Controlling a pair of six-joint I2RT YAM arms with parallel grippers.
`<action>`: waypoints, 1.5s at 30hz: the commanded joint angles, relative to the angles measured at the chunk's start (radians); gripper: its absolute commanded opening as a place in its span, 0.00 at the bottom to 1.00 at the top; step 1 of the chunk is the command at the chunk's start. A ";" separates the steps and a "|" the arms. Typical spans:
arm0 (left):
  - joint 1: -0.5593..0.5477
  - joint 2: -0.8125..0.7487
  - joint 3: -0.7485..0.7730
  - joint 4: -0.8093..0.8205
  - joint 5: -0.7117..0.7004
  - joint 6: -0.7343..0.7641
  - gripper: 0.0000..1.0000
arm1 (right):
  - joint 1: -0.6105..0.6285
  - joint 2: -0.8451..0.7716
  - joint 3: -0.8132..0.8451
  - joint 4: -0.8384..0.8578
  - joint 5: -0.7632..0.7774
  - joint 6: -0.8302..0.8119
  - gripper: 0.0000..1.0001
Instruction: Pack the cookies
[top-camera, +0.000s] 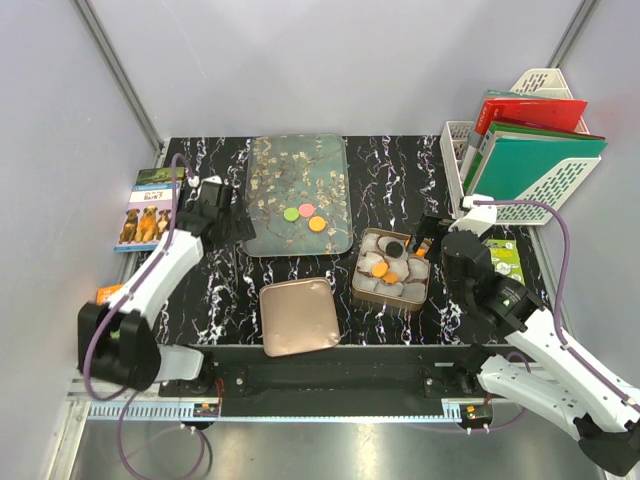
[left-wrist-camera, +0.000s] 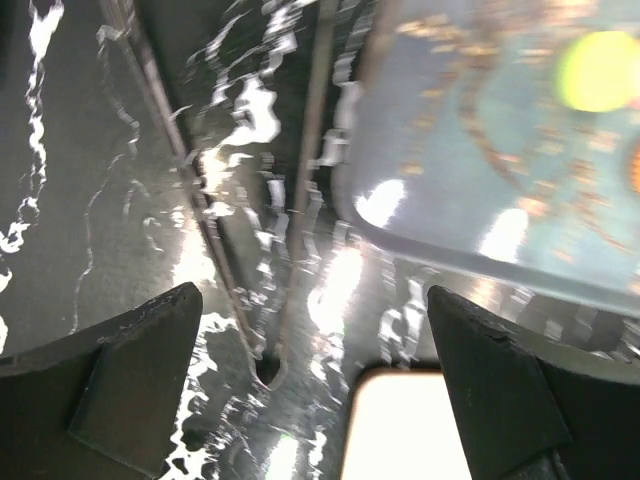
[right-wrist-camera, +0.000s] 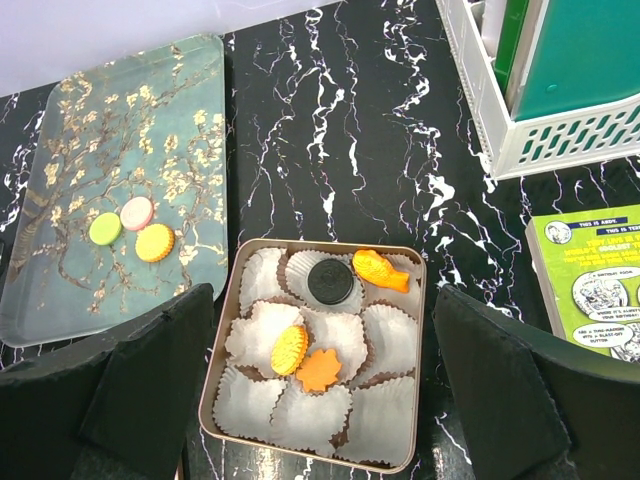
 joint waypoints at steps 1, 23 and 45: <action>-0.033 -0.160 -0.053 0.065 0.020 -0.056 0.99 | -0.001 0.009 0.024 0.035 -0.027 0.001 1.00; -0.340 -0.420 -0.389 0.219 0.157 -0.315 0.99 | -0.002 0.032 0.036 -0.085 -0.205 0.161 1.00; -0.512 -0.334 -0.422 -0.080 -0.050 -0.461 0.76 | -0.001 0.047 -0.031 -0.052 -0.231 0.146 1.00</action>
